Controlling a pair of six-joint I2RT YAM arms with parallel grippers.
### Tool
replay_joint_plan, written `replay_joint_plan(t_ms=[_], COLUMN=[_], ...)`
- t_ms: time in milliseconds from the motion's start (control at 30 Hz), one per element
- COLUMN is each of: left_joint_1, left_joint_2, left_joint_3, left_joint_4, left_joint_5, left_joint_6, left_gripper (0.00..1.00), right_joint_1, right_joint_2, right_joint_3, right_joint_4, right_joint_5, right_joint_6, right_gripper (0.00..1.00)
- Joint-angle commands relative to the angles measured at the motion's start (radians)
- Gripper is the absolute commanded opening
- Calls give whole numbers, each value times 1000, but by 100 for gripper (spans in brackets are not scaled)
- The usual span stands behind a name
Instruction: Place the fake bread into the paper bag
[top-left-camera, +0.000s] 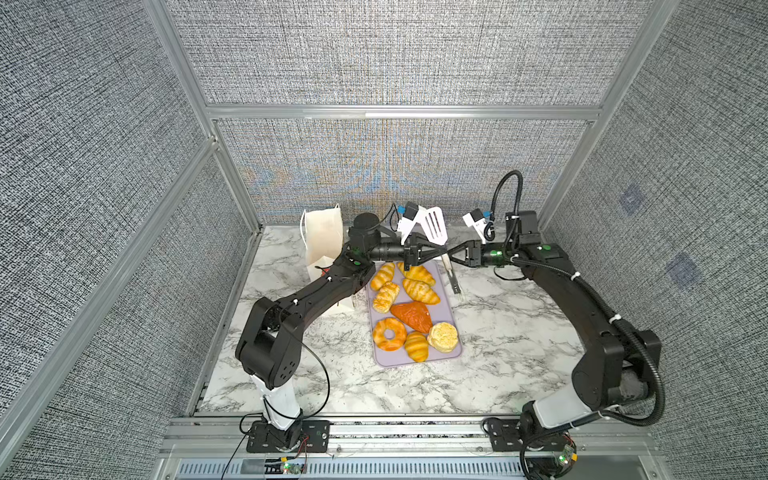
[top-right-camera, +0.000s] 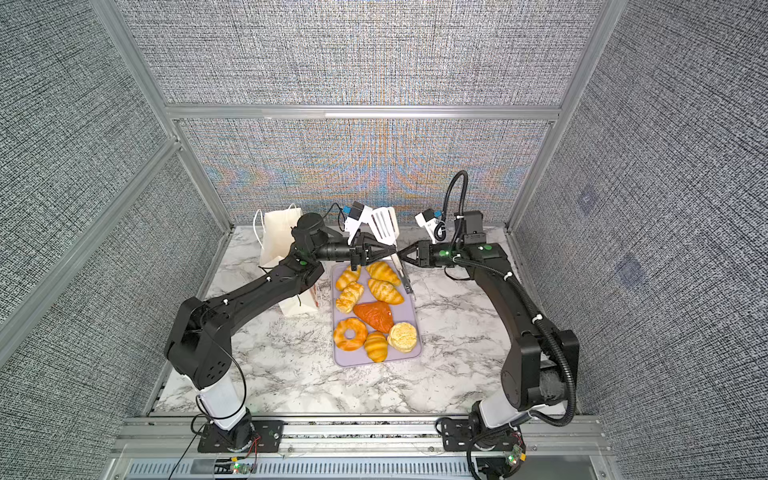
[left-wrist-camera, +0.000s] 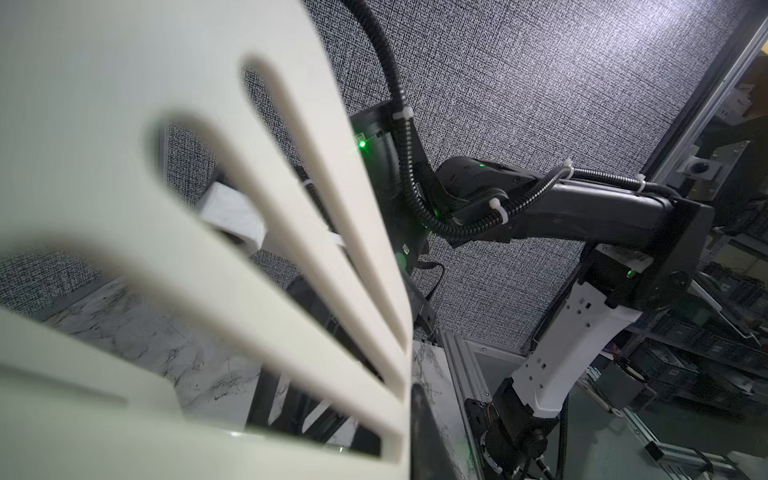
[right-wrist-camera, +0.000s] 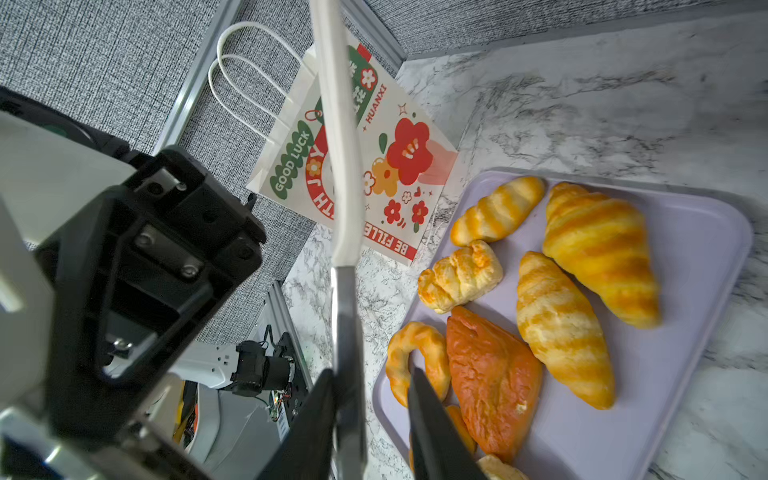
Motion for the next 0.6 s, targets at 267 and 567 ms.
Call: replay_joint_plan(t_ms=[267, 567], left_joint_1=[2, -1], left_joint_2=[0, -3], left_joint_3=[-12, -15], left_joint_4=[180, 214], left_joint_5=[7, -18], left_joint_6=[-97, -129], left_gripper=[2, 2], right_joint_1=[-106, -160], right_joint_2=[-179, -331], right_joint_3=[-172, -374], right_joint_4=[217, 551], right_joint_5=[1, -71], right_joint_6=[98, 306], right_gripper=[92, 99])
